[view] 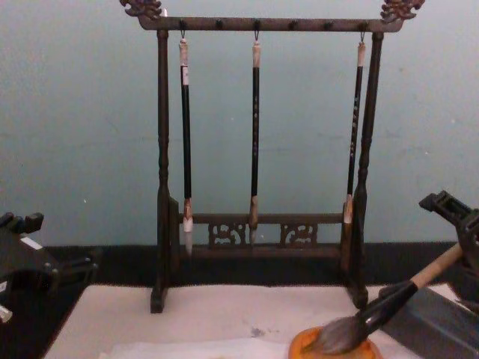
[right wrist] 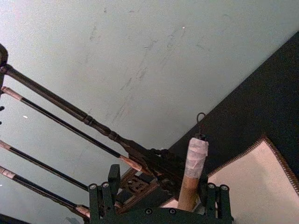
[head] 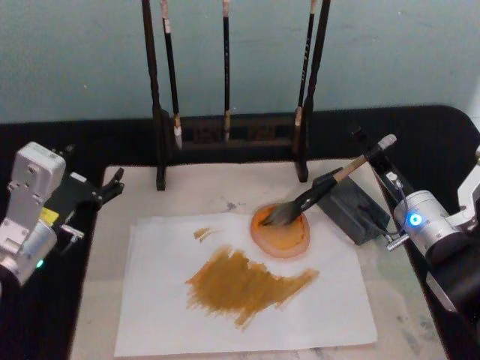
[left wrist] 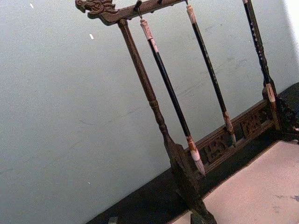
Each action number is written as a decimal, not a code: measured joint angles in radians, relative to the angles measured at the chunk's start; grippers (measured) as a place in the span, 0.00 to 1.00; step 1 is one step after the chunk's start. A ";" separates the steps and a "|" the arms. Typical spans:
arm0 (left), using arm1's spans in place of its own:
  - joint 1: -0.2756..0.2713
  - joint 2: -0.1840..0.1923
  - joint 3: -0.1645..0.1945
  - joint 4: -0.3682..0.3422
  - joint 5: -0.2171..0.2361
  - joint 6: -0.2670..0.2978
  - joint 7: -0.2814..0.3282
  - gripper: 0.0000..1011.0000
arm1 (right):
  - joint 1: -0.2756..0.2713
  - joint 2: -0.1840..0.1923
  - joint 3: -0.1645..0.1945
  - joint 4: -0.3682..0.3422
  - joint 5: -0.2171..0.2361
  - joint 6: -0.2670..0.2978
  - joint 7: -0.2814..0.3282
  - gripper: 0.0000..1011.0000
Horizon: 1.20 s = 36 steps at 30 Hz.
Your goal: Pick up the brush from the inkstone, write on the paper, then place the brush back to its original position.
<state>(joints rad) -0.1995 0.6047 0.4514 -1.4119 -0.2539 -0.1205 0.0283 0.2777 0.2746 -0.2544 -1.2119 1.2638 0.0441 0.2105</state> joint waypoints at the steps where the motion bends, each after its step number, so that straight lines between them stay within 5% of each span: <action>1: 0.000 0.000 0.000 0.000 0.000 0.000 0.000 1.00 | 0.000 0.001 0.000 0.000 0.002 0.000 -0.001 0.99; 19: 0.000 0.000 0.000 0.000 0.000 0.000 0.000 1.00 | -0.032 0.022 0.004 -0.023 0.034 -0.017 -0.029 0.99; 36: 0.000 0.000 0.000 0.000 0.000 0.000 0.000 1.00 | -0.151 0.082 0.004 -0.182 0.077 -0.026 -0.083 0.99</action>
<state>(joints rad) -0.1995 0.6047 0.4514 -1.4120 -0.2539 -0.1205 0.0283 0.1271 0.3568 -0.2504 -1.3939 1.3408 0.0183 0.1275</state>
